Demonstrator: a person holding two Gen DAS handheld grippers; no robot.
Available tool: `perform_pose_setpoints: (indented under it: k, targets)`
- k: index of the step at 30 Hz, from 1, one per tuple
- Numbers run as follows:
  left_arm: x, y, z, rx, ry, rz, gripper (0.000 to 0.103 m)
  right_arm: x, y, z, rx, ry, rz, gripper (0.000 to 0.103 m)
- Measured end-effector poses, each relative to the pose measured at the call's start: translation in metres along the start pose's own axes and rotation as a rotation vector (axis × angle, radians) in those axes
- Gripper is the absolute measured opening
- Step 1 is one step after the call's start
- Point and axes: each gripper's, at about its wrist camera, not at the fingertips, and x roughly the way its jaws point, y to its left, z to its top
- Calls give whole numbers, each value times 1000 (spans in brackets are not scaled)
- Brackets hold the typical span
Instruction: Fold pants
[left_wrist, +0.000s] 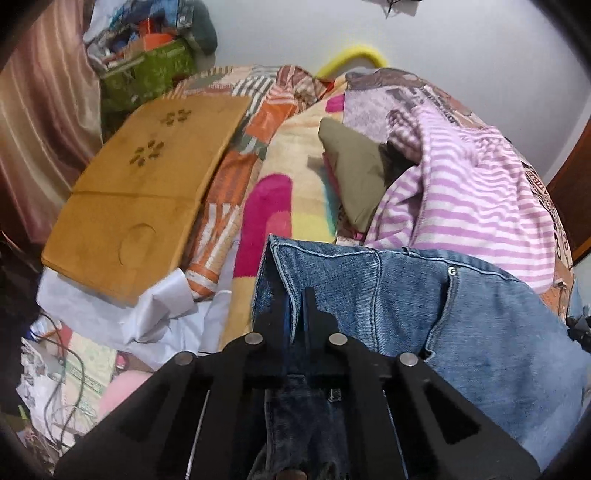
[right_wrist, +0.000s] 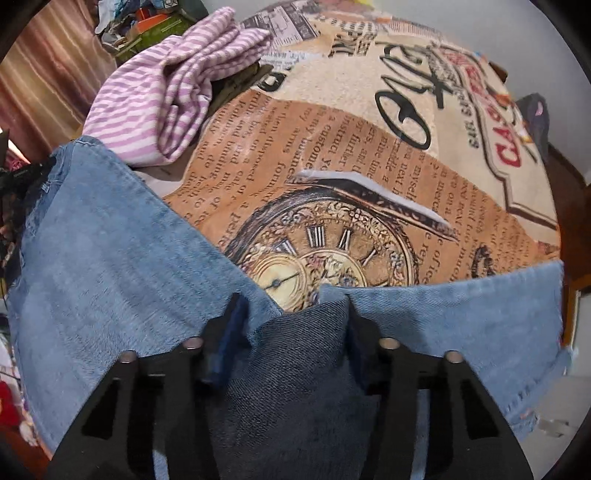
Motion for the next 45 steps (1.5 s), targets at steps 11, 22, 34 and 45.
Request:
perform_pose_setpoints:
  k: [11,22,34,45]
  targets:
    - [-43,-14,10,42,-84,45,3,-31,3,20,74,-170,-166,13]
    - [-64,-13,-10,65,-156,12,3,-21,38,52,-79,-139,-102,65]
    - [-65,-15,-18,82,-179,3,3,43,75,71,-232,52,45,63]
    - [-76,-18,-22,81,-204,-26,3,45,74,50,-188,68,112,8]
